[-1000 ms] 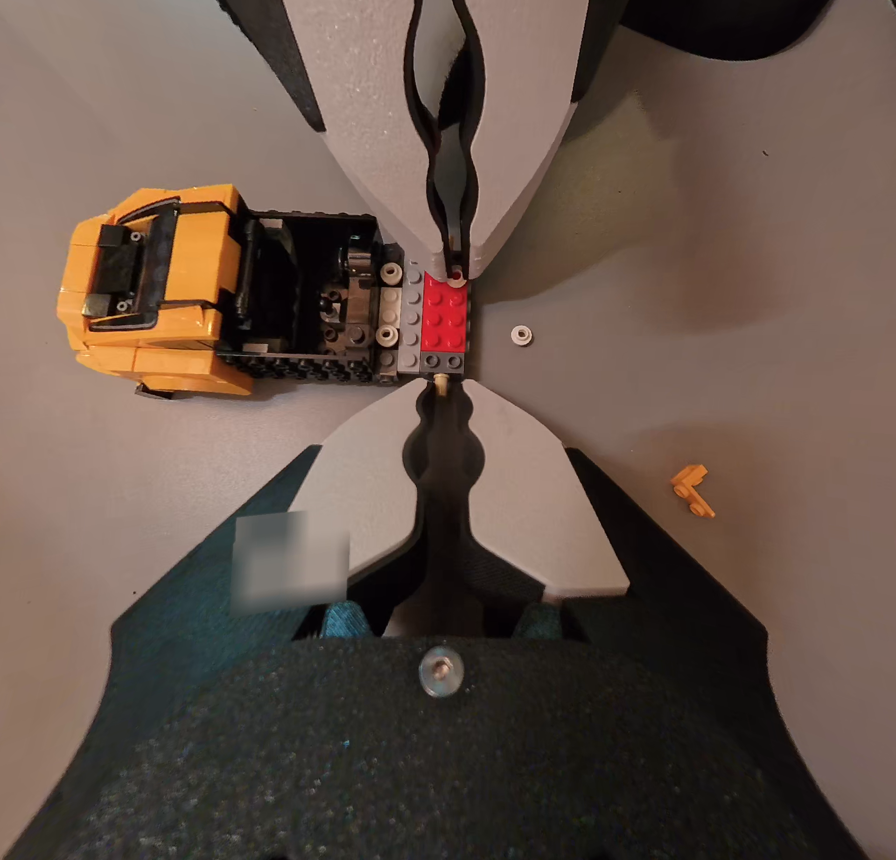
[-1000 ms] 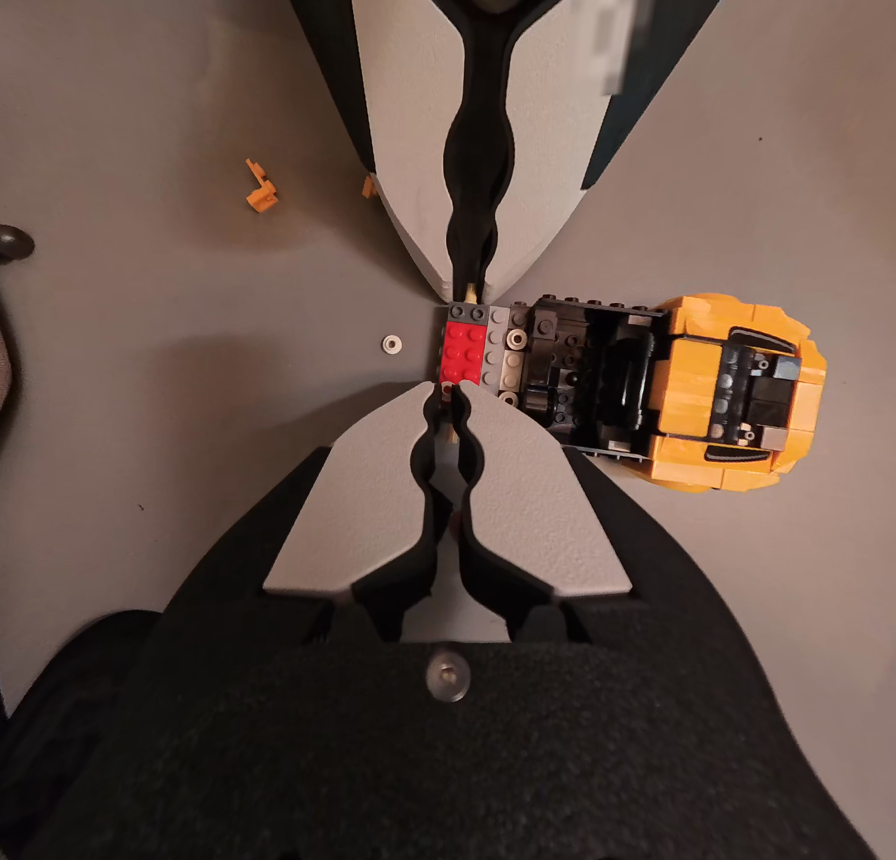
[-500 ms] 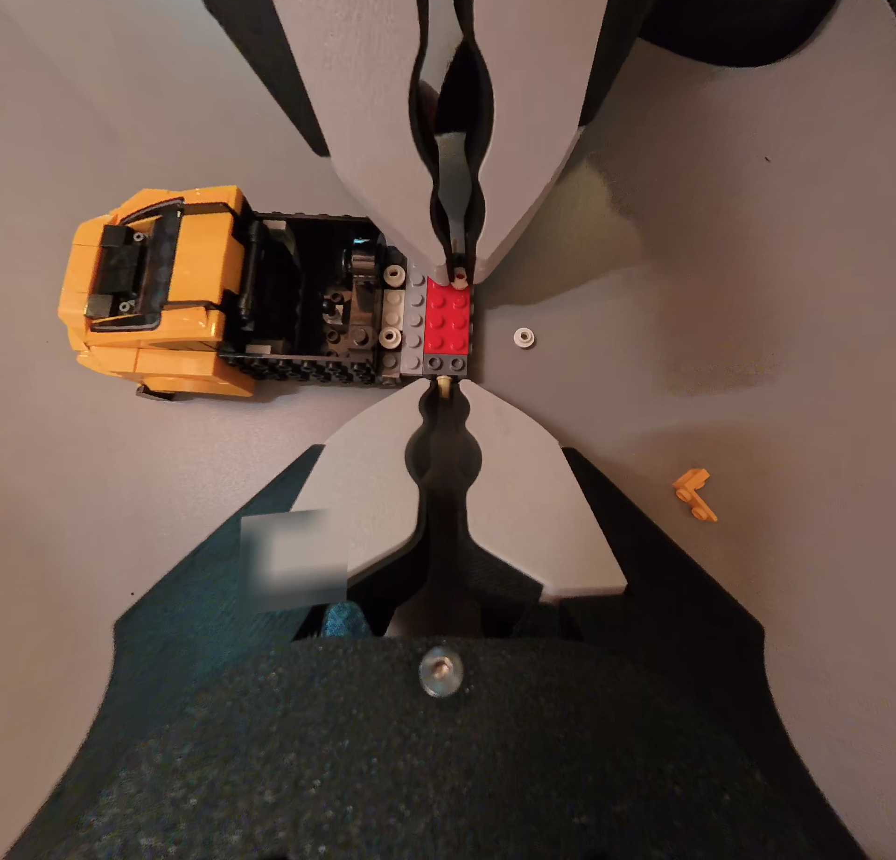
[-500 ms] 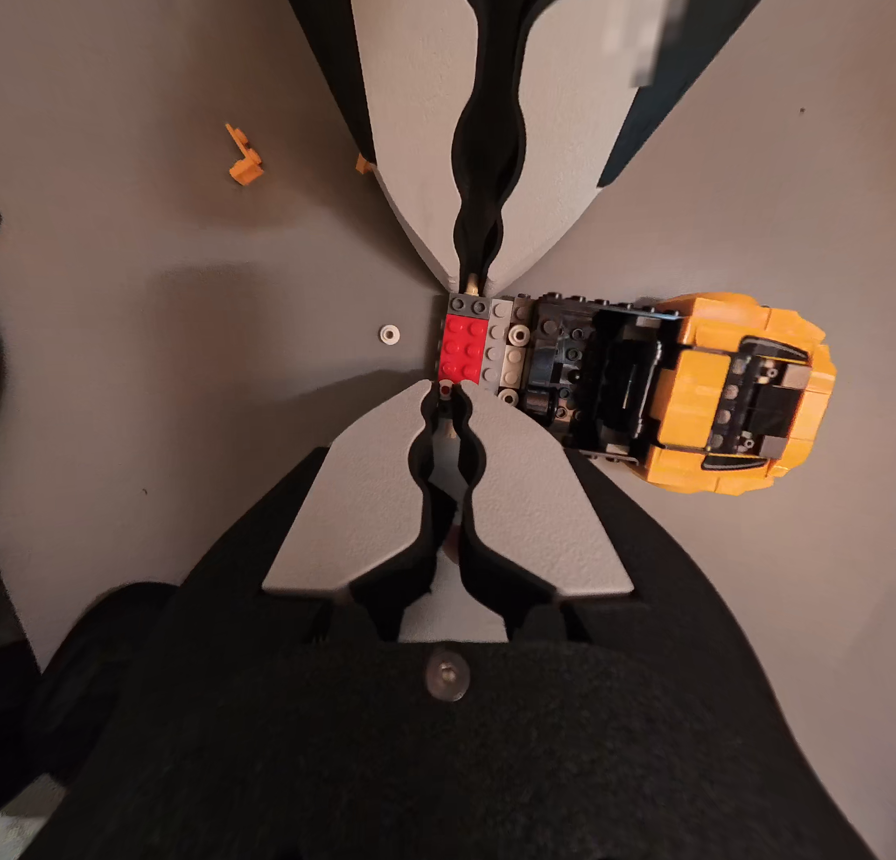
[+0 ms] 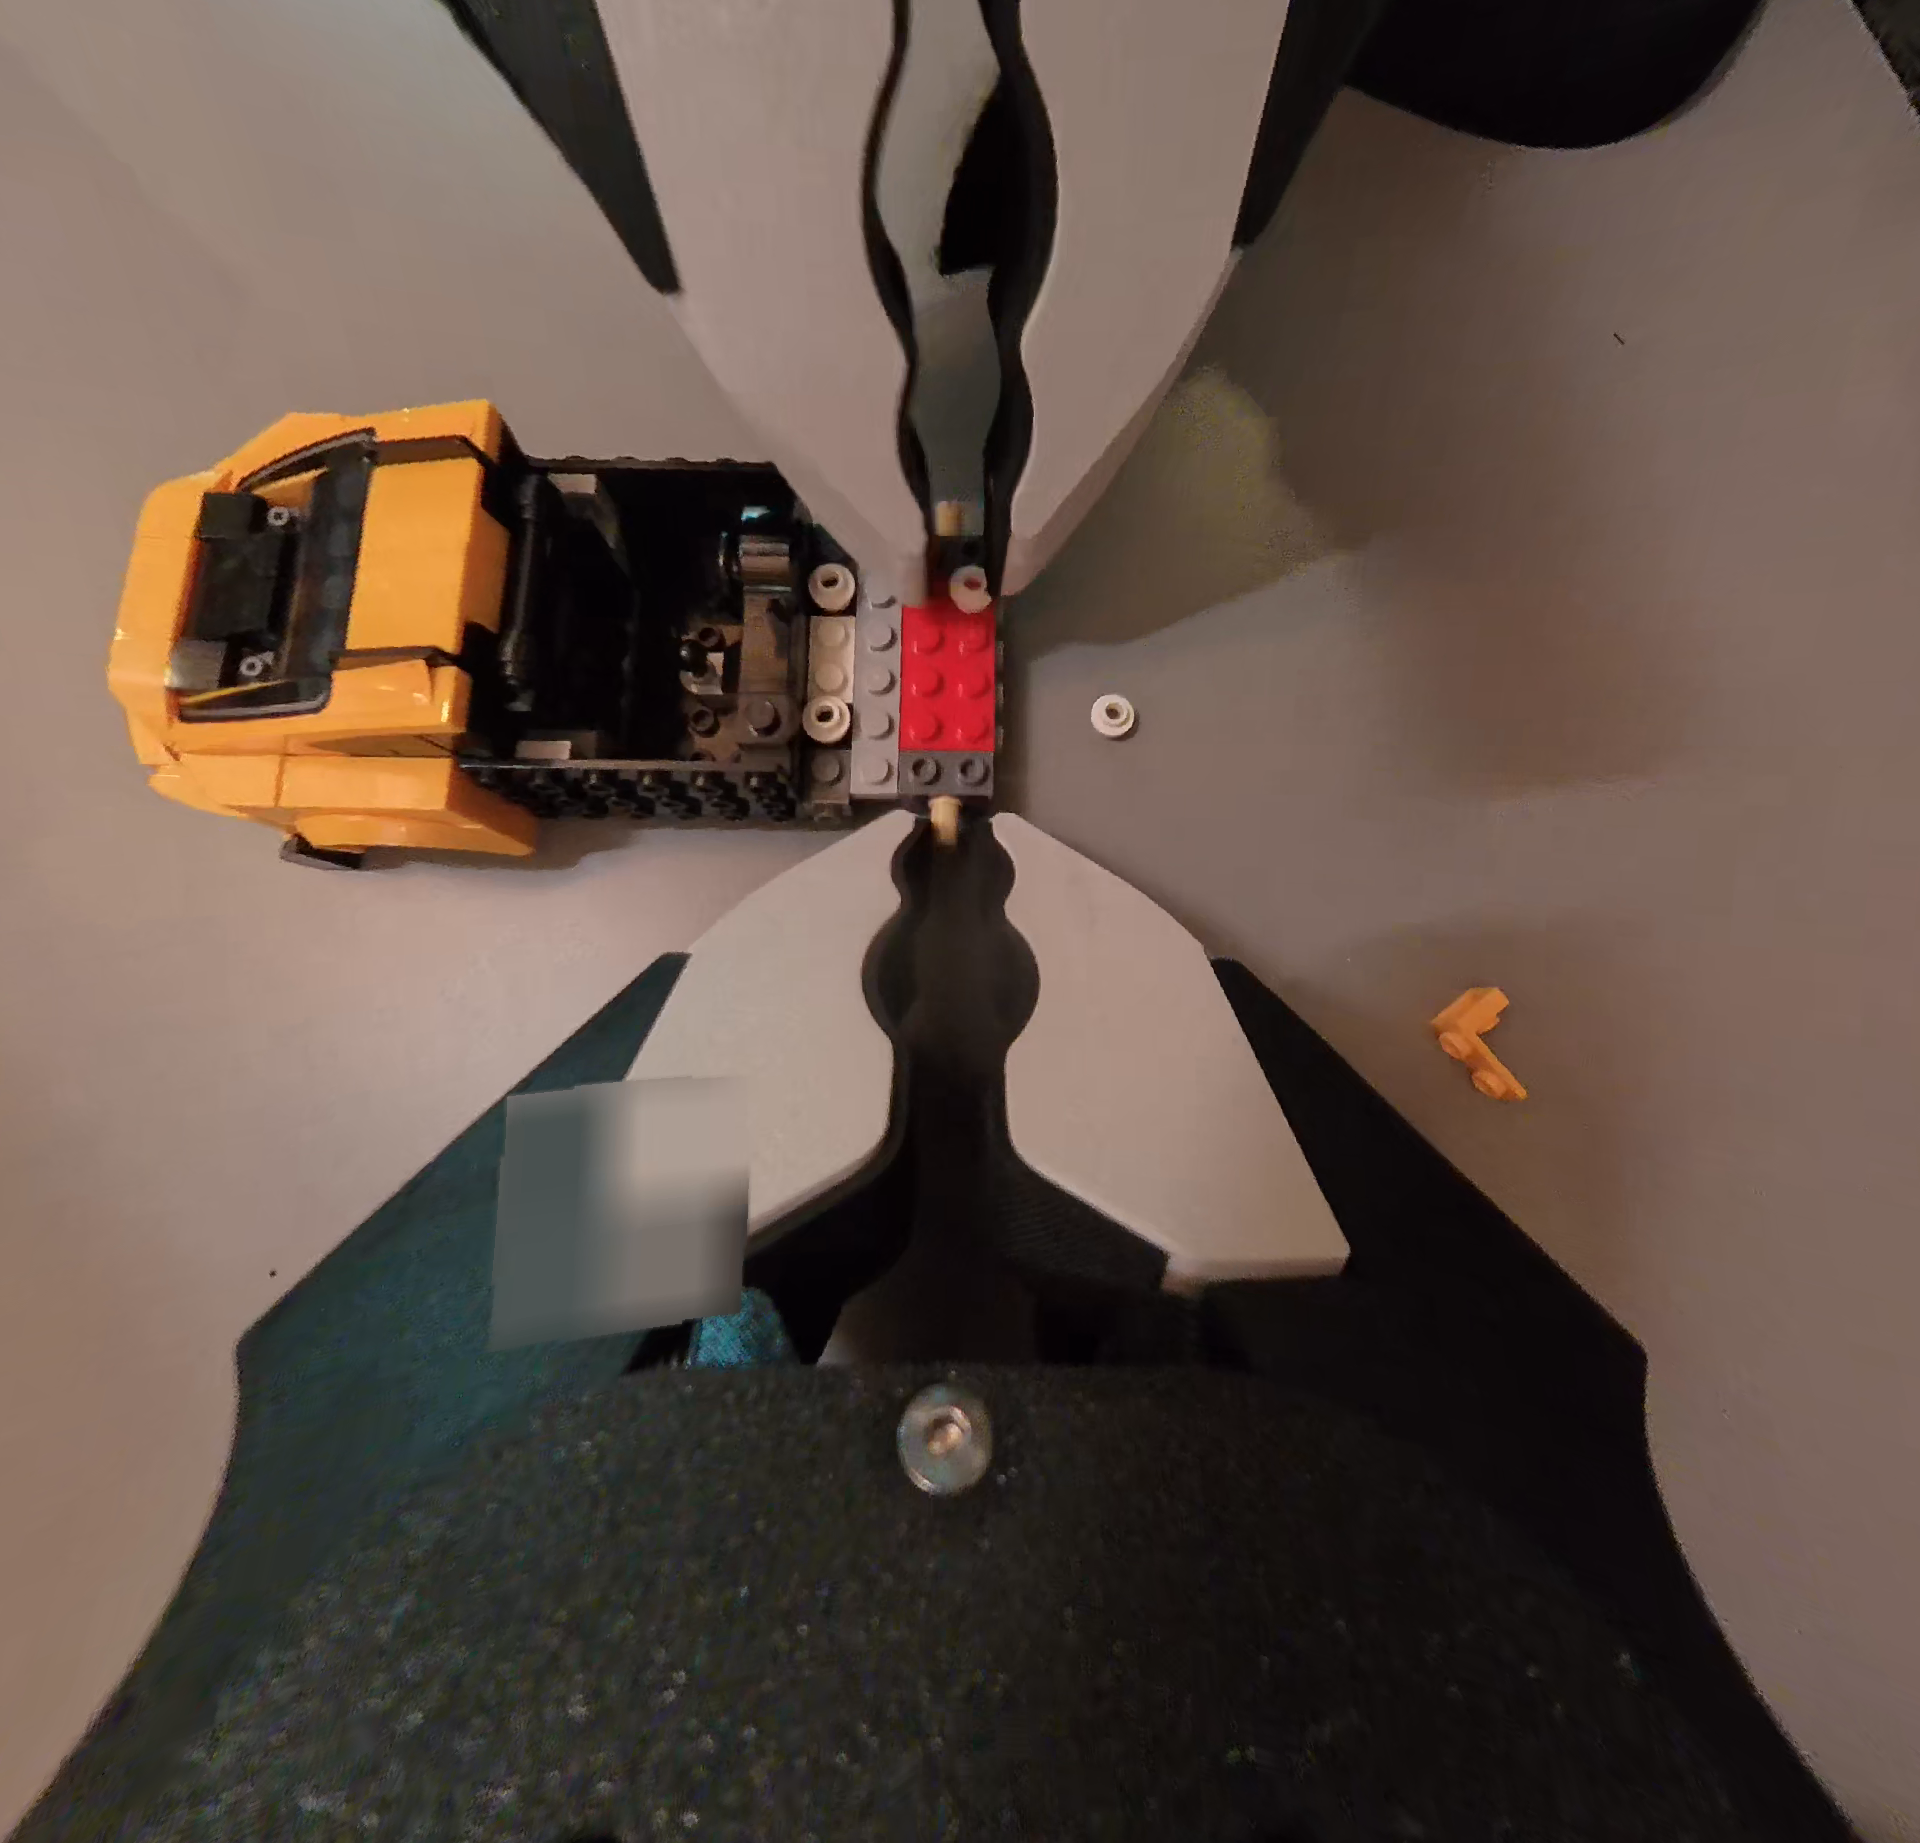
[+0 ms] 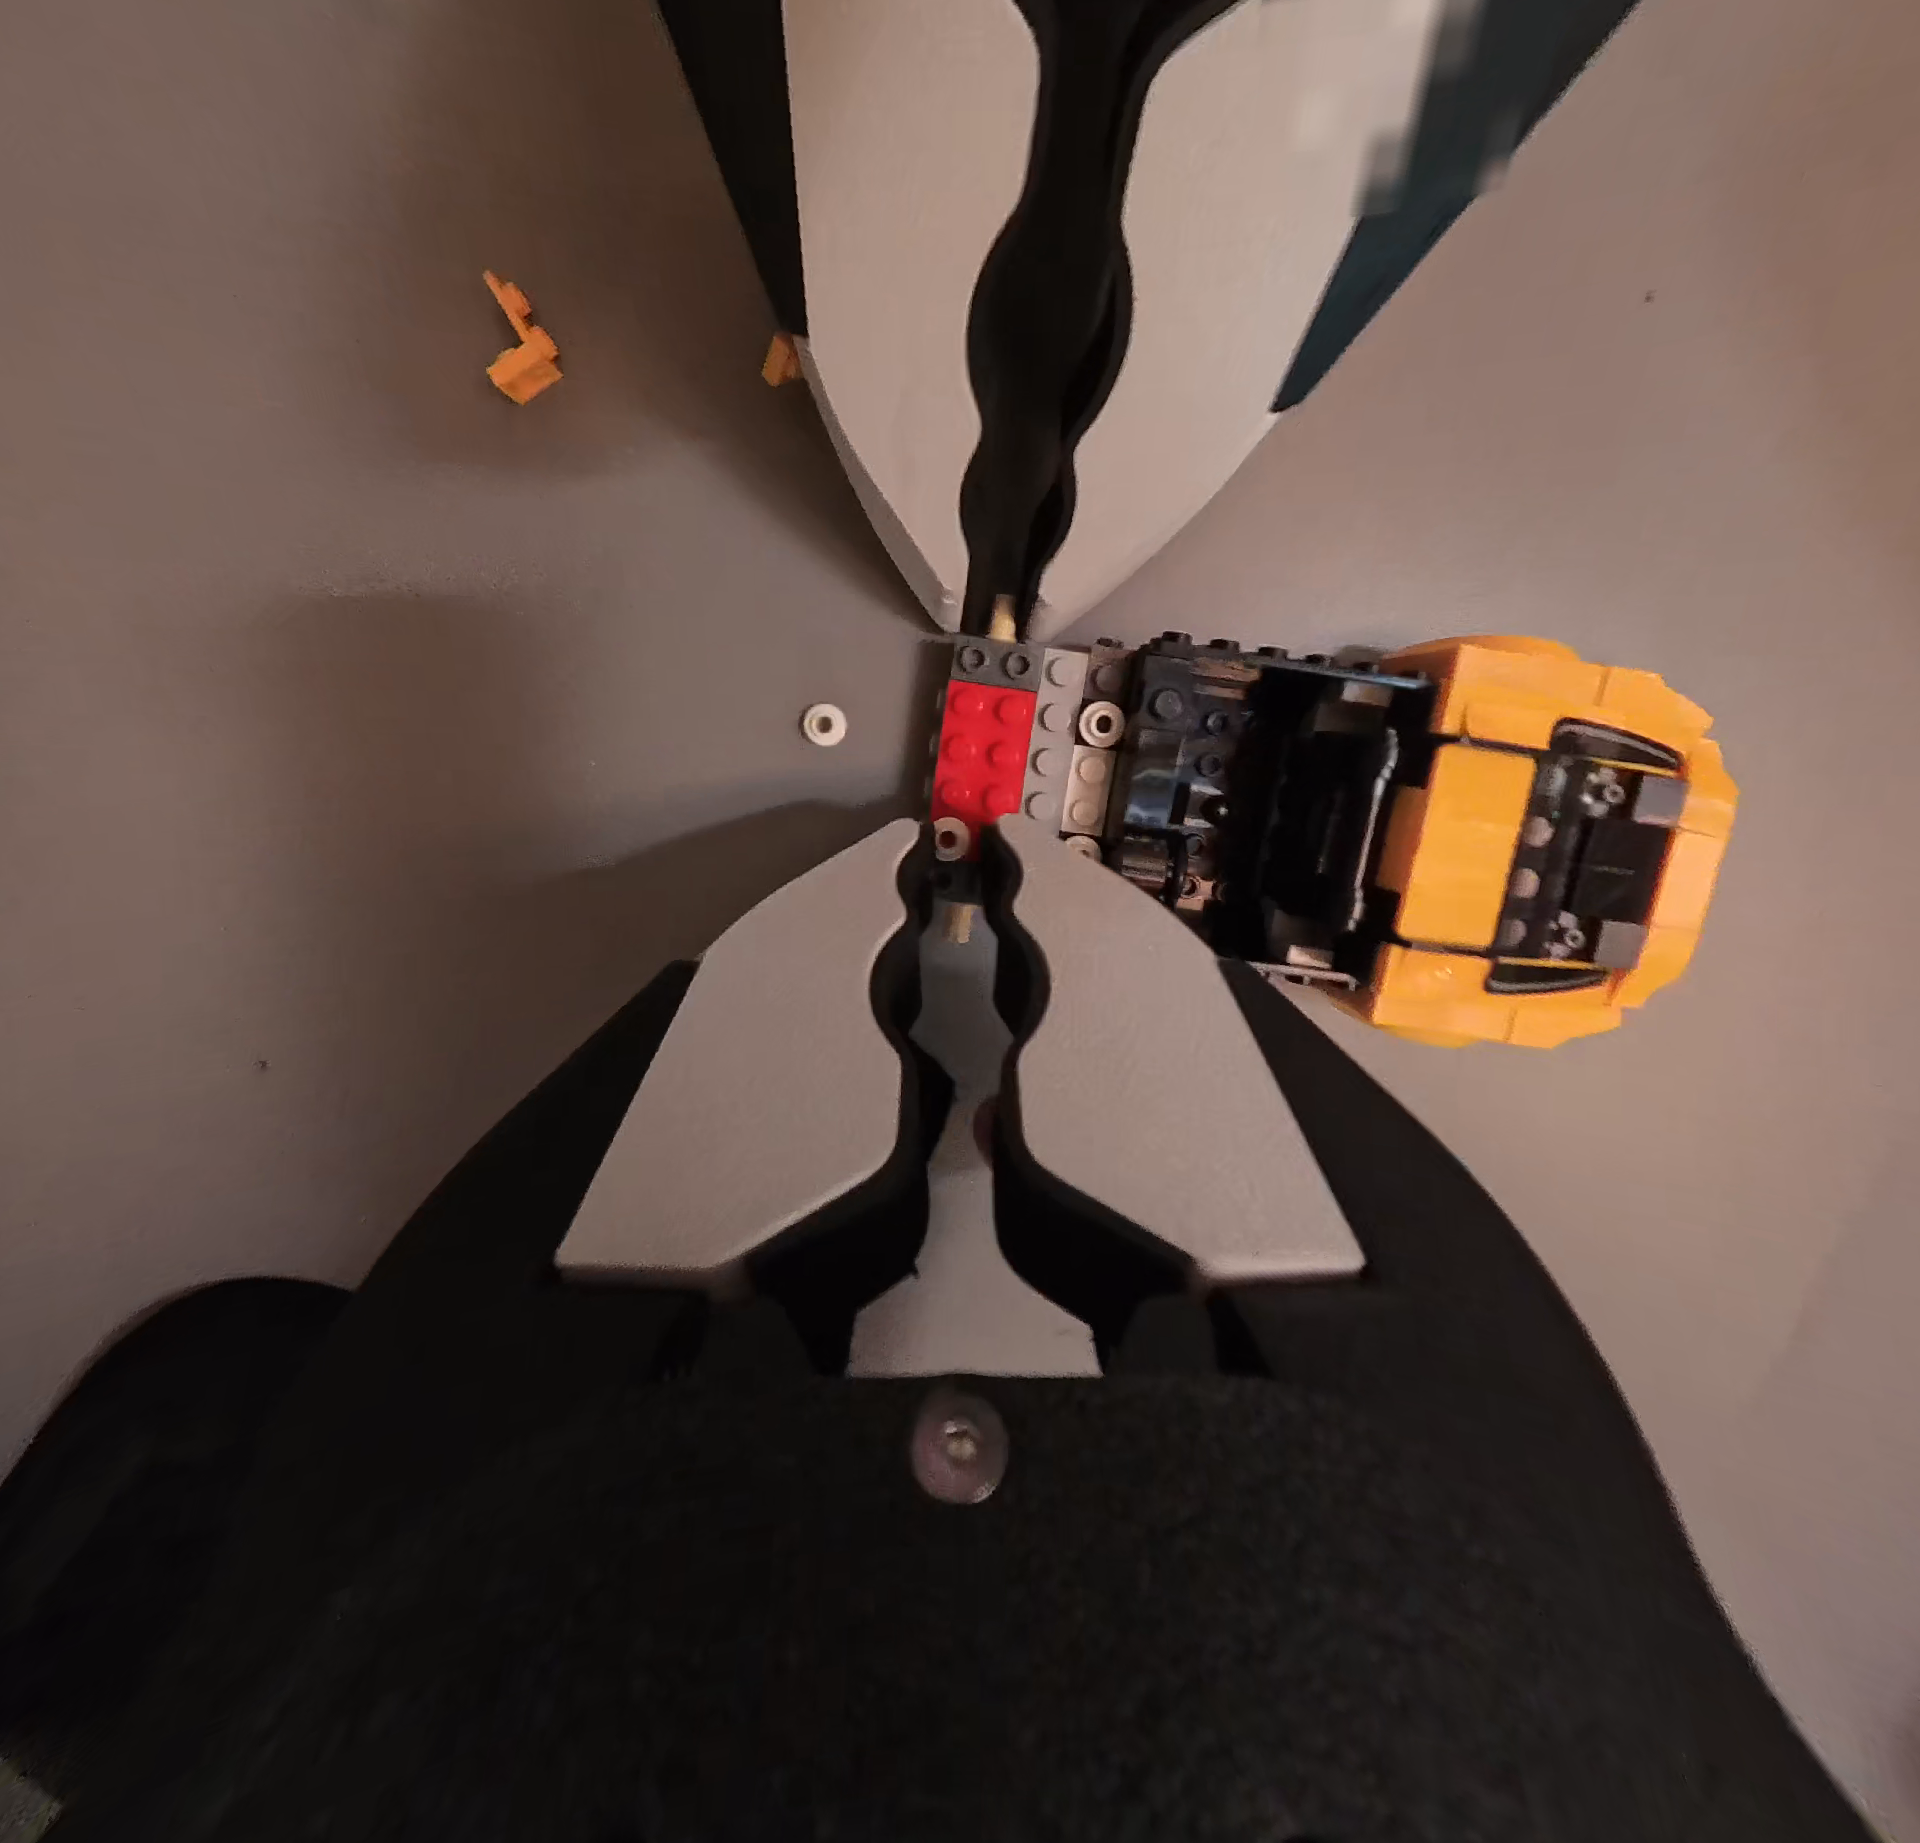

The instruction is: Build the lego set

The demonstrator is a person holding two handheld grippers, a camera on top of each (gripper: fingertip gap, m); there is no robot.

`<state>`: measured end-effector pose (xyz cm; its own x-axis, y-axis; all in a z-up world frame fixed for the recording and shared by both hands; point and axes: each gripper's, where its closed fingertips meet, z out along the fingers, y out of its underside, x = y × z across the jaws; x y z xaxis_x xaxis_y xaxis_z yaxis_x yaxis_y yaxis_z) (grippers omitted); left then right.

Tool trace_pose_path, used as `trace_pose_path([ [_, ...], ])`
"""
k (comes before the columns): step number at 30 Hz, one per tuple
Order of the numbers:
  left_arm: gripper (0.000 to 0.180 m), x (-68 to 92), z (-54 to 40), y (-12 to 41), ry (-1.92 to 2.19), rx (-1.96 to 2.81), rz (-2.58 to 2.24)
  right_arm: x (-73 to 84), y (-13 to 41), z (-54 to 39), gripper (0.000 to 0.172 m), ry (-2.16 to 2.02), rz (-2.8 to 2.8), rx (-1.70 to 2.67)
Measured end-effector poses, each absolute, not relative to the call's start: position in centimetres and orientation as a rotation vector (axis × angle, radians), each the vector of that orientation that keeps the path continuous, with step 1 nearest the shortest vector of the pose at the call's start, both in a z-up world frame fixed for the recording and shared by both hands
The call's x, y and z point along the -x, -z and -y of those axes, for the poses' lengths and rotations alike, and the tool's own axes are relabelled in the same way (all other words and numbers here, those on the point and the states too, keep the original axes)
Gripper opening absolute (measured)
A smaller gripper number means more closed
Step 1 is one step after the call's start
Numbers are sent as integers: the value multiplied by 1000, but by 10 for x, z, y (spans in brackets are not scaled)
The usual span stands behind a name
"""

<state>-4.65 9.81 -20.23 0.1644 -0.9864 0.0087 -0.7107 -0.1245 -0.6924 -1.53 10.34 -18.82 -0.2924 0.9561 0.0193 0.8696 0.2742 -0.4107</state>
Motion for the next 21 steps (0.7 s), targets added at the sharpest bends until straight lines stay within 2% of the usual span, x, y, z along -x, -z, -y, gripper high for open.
trace_pose_path([
  [7, 7, 47, -99, 202, 663, 1898, -1601, 10, 172, -102, 15, -564, 2138, 1662],
  [21, 4, 38, -96, 202, 642, 1871, -1626, 14, 196, -75, 13, -574, 2074, 1746],
])
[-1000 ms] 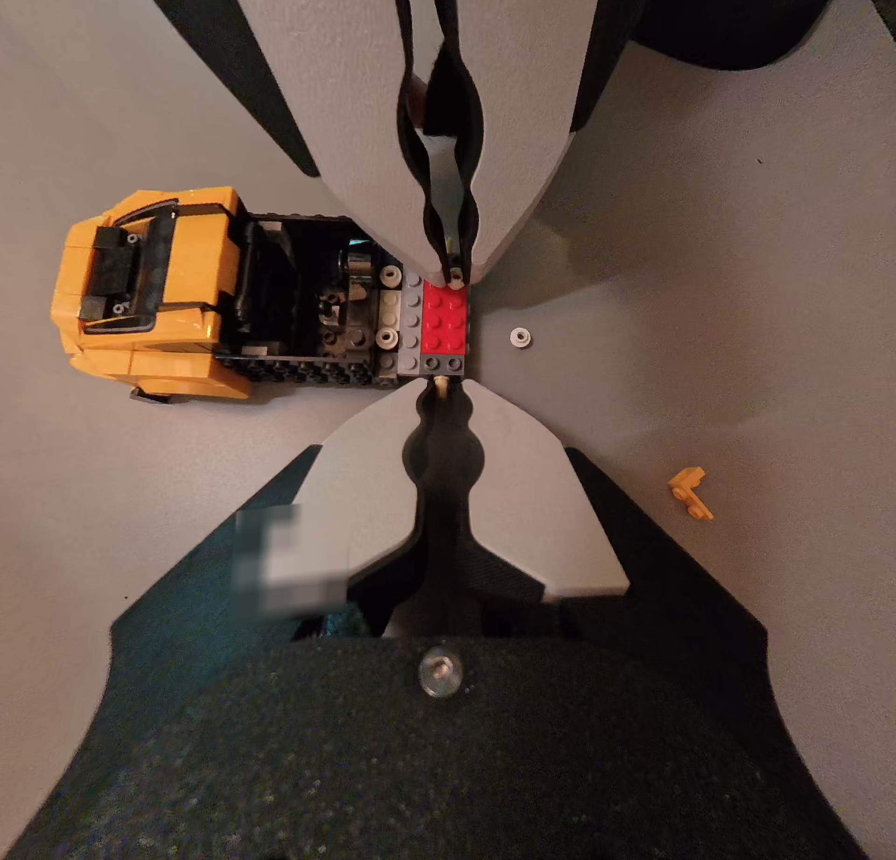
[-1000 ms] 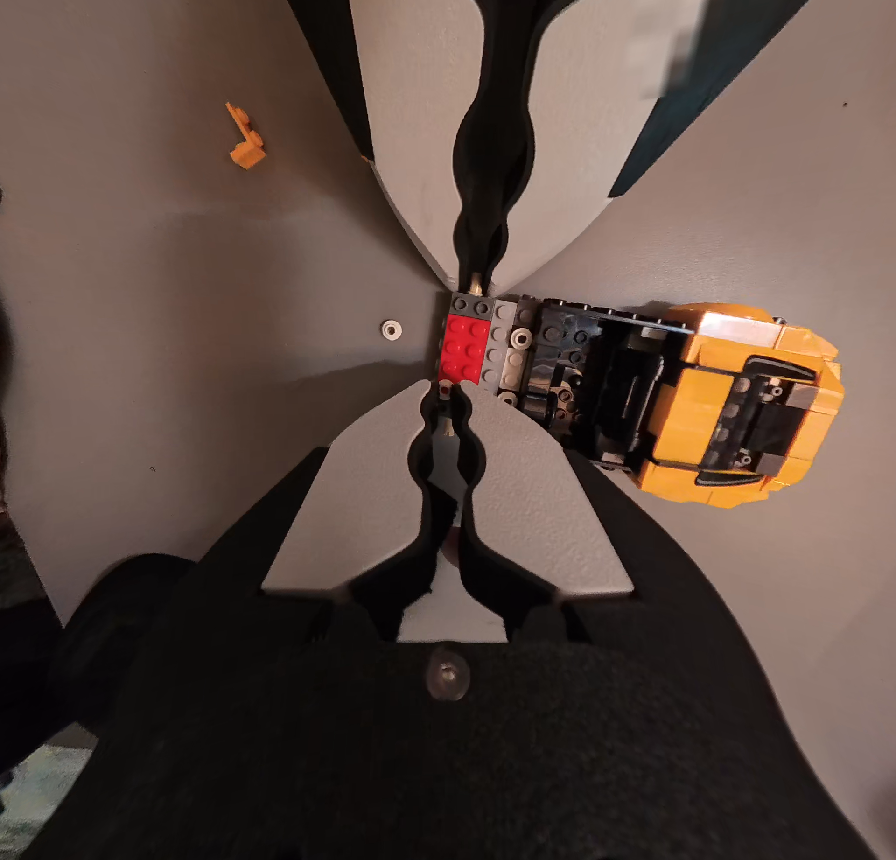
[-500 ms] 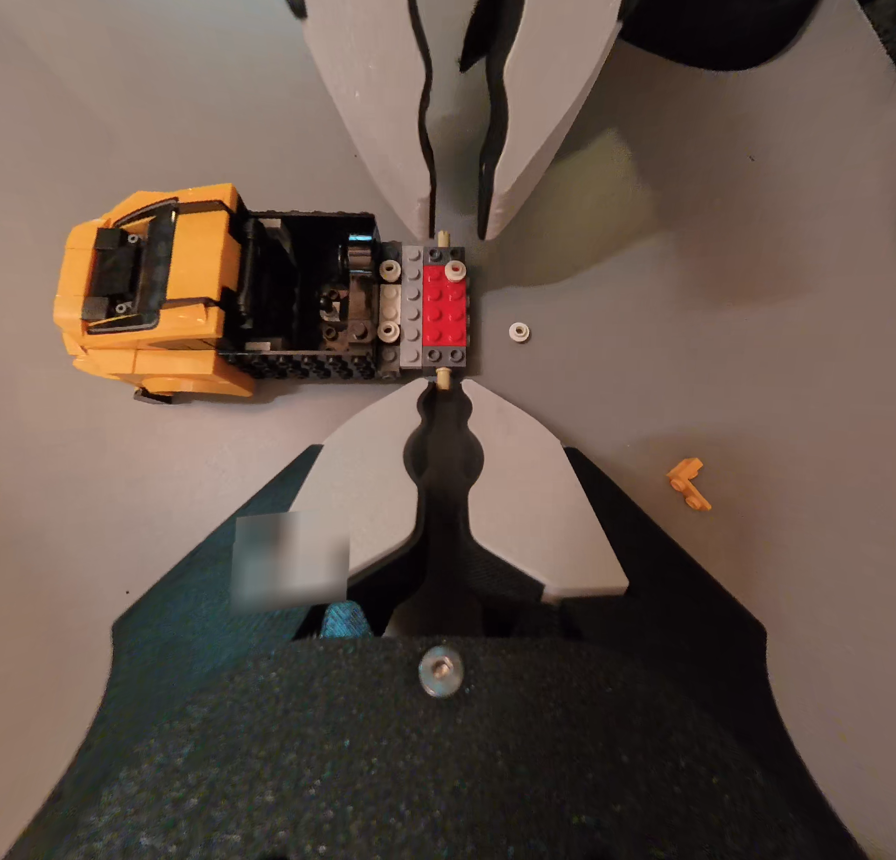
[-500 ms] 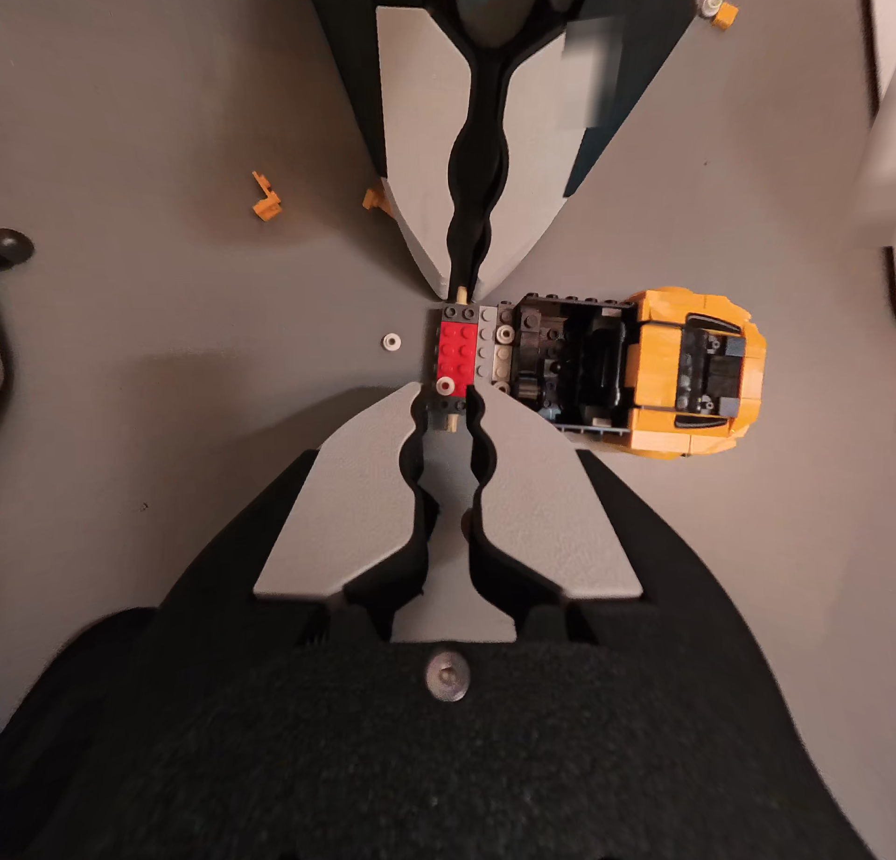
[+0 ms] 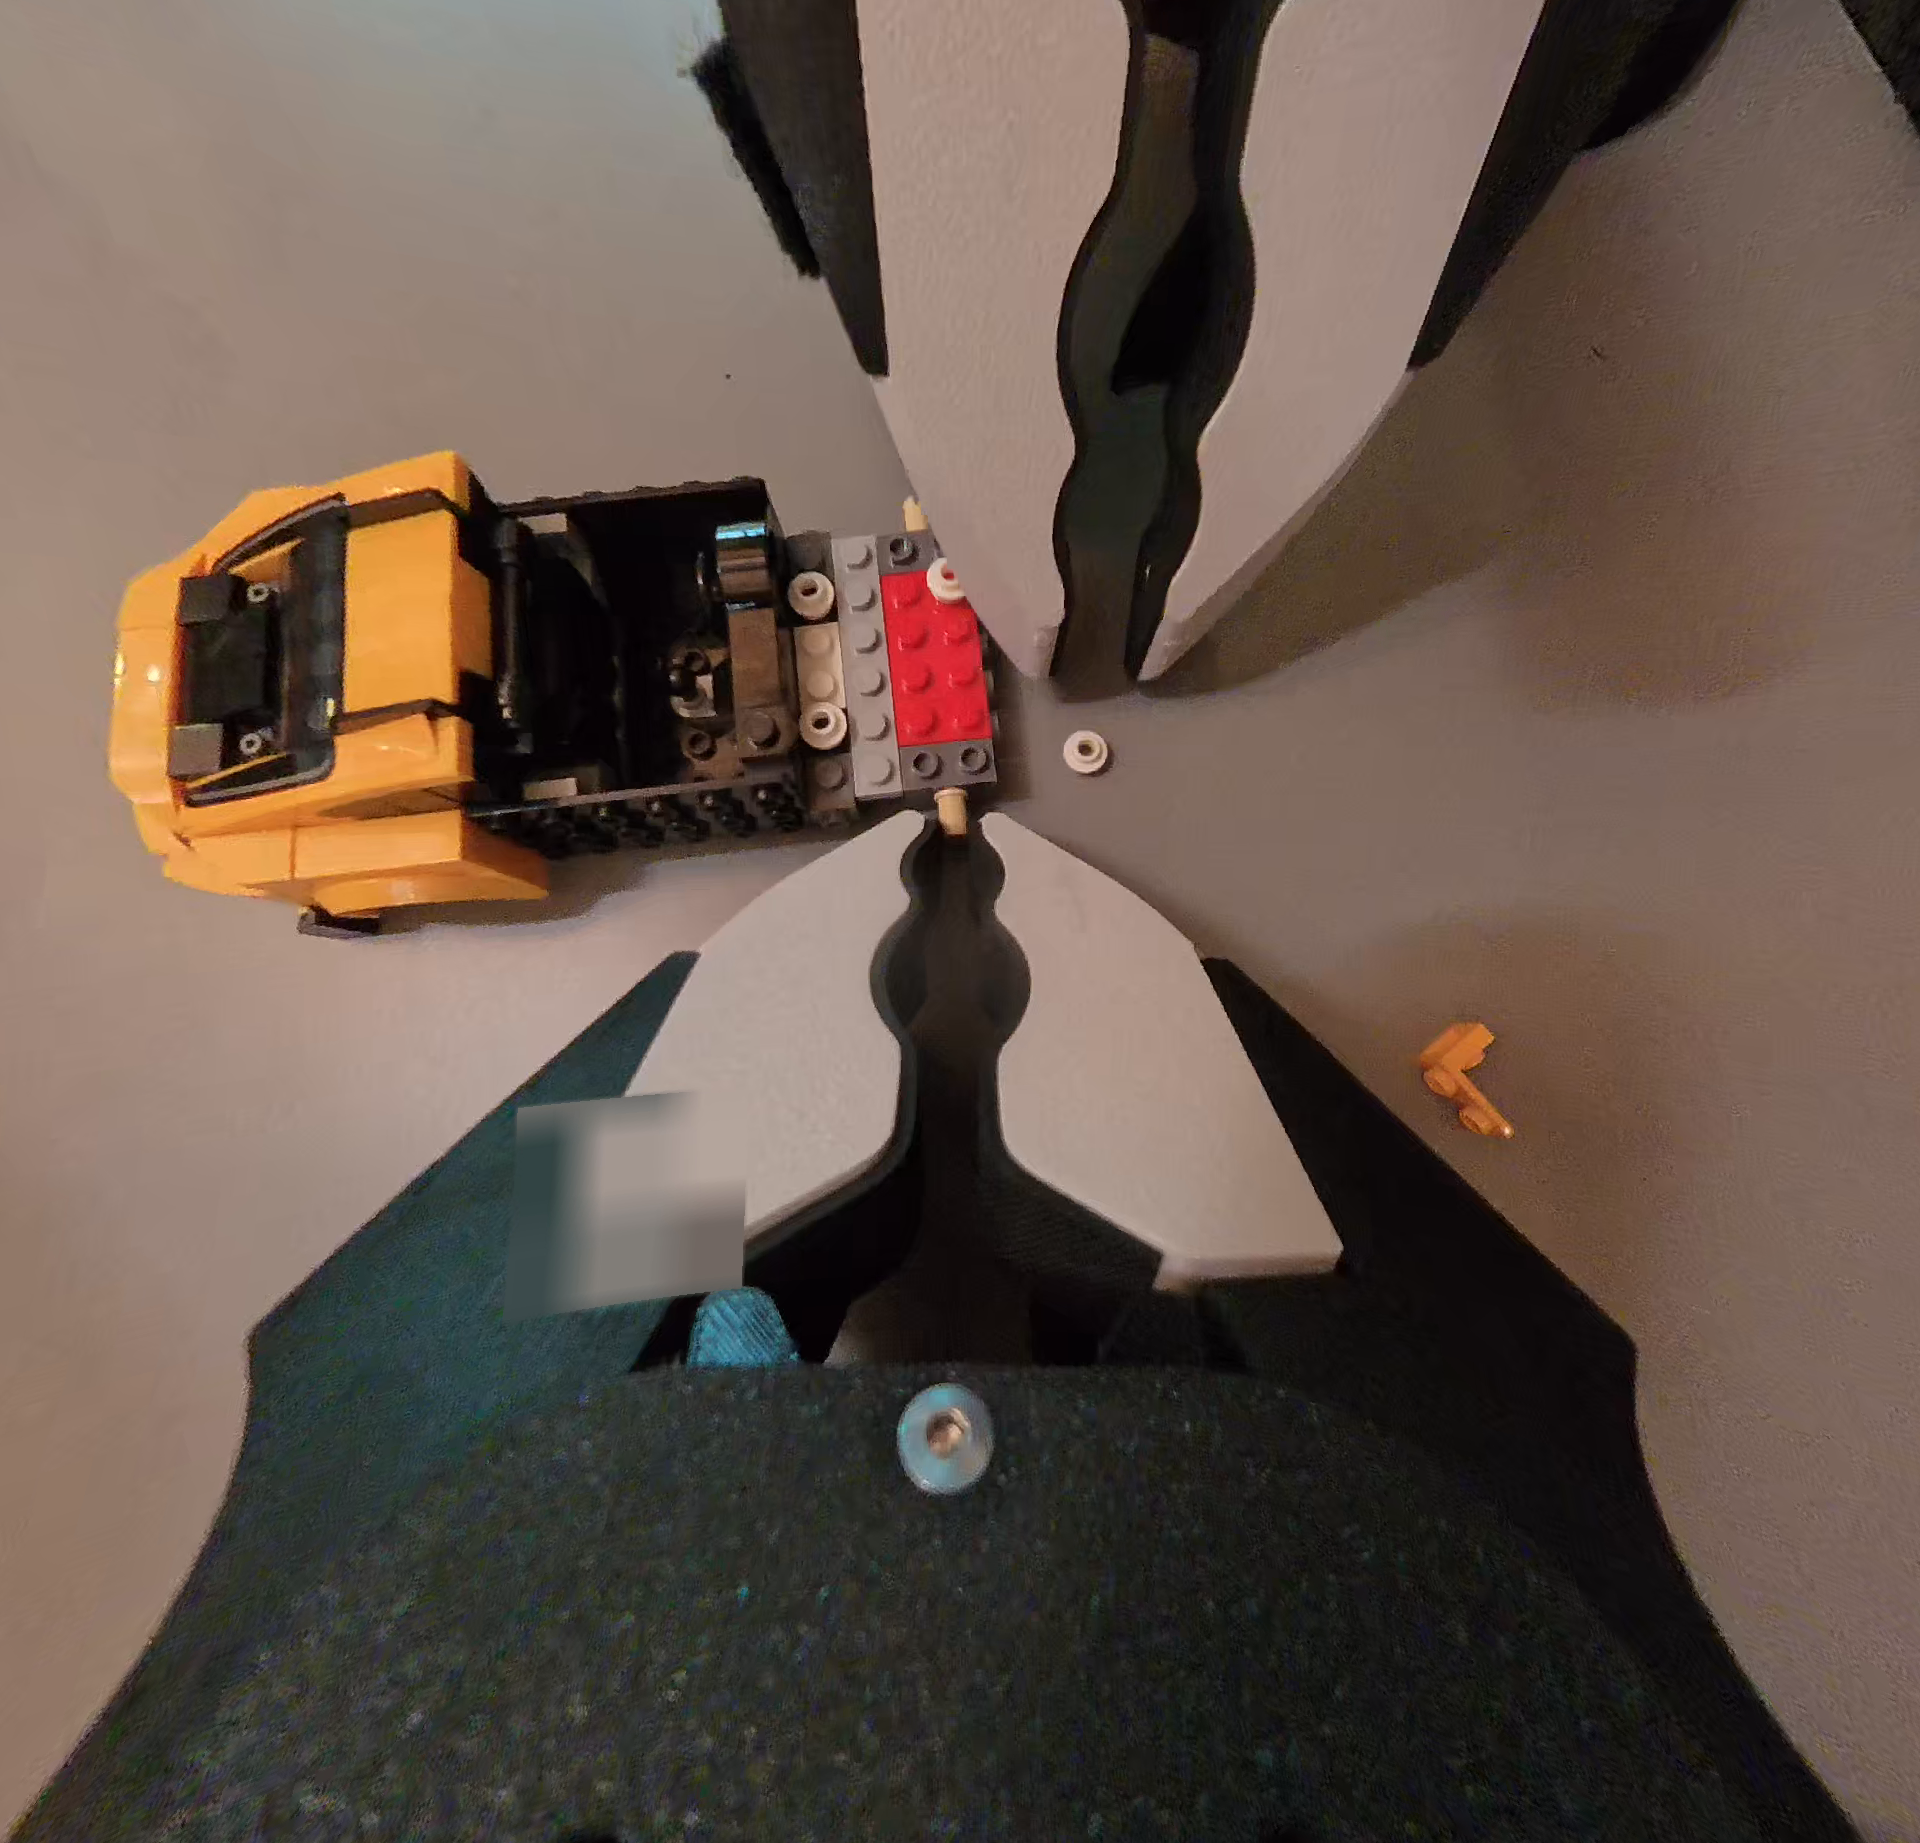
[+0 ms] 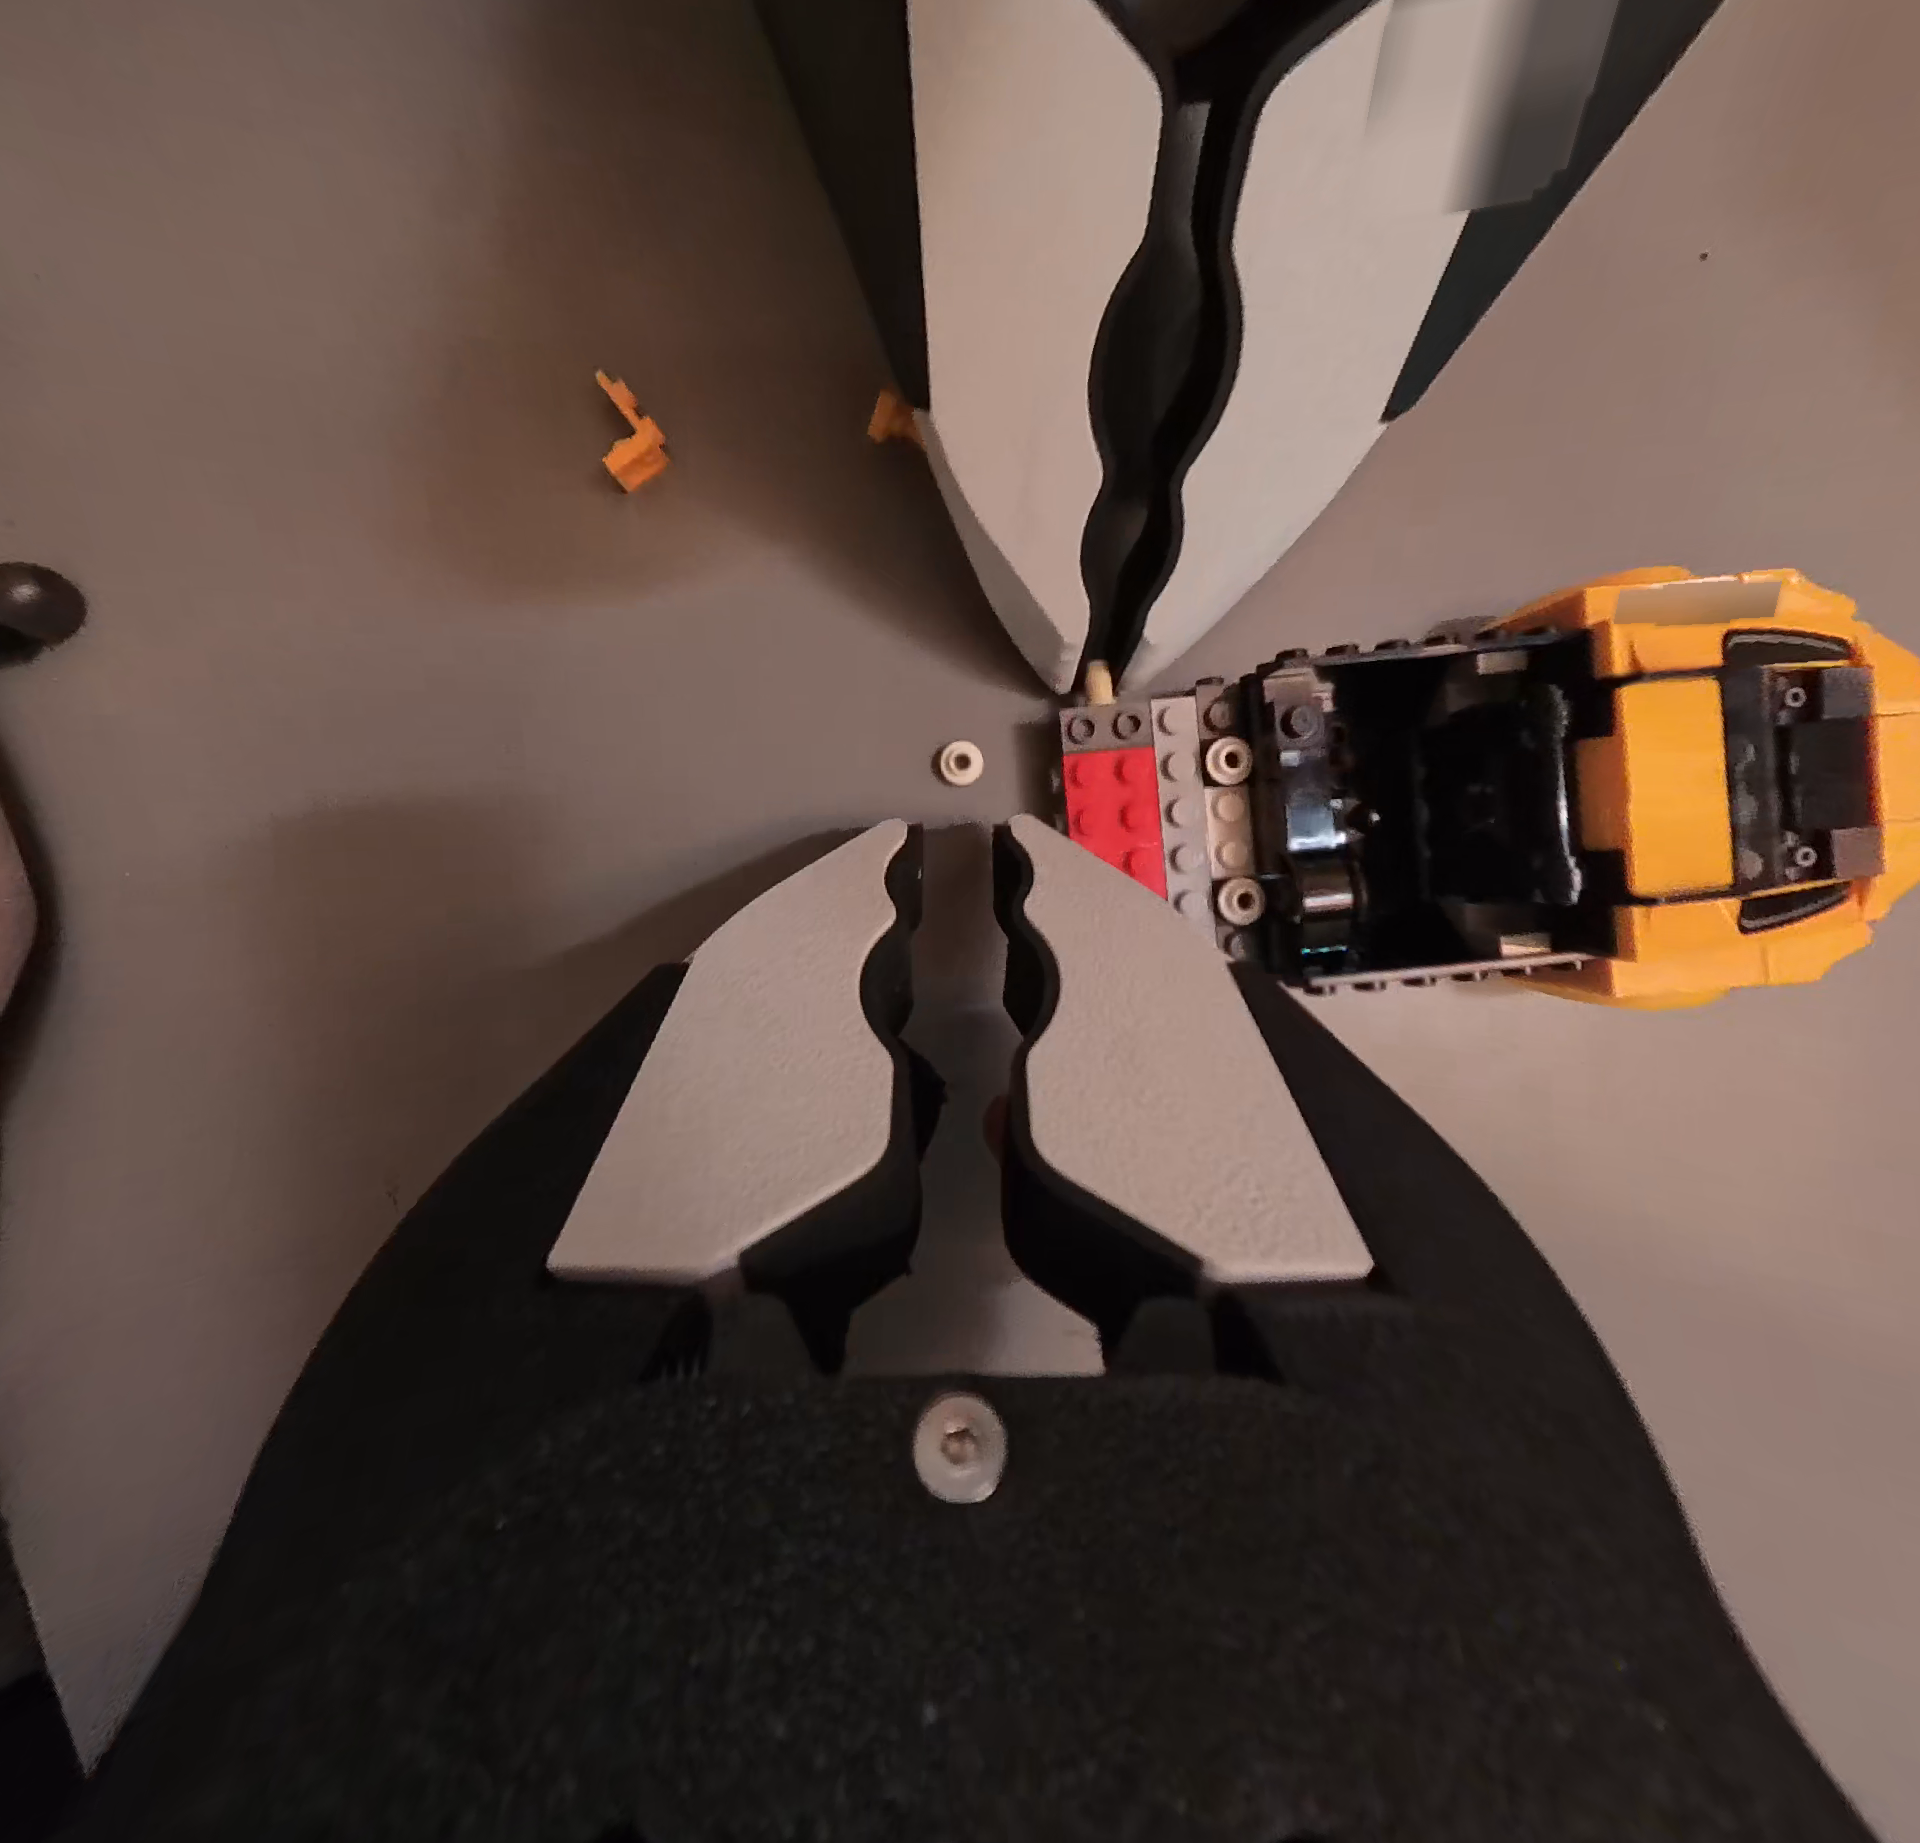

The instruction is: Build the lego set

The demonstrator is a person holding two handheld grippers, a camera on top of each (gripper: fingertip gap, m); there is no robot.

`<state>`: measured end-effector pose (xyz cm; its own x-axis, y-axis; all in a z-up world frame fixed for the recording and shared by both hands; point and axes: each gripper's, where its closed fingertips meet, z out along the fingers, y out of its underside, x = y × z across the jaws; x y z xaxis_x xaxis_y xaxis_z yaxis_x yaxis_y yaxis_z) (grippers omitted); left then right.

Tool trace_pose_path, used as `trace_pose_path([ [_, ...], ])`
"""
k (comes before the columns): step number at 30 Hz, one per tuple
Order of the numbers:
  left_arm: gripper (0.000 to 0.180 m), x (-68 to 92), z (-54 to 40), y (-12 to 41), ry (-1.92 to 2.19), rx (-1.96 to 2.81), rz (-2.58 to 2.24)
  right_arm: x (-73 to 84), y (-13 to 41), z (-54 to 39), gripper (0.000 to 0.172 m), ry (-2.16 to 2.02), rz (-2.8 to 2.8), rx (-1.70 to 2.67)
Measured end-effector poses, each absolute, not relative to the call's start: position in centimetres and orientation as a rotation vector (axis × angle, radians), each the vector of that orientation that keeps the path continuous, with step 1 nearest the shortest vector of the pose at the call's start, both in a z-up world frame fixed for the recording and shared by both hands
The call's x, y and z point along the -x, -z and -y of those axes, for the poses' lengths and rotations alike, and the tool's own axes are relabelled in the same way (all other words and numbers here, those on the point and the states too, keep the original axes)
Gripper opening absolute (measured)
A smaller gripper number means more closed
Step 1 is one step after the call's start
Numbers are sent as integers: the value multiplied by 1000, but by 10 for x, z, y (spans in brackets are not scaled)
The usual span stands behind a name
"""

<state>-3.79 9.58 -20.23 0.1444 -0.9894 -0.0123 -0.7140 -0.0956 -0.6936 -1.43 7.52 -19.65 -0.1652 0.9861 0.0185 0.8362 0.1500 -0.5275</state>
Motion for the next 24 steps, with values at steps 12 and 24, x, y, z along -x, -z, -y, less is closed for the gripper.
trace_pose_path([
  [12, 6, 43, -94, 202, 659, 1886, -1643, 28, 202, -74, 8, -590, 2048, 1812],
  [24, 0, 36, -90, 202, 677, 1859, -1654, 21, 179, -88, 6, -624, 1970, 1806],
])
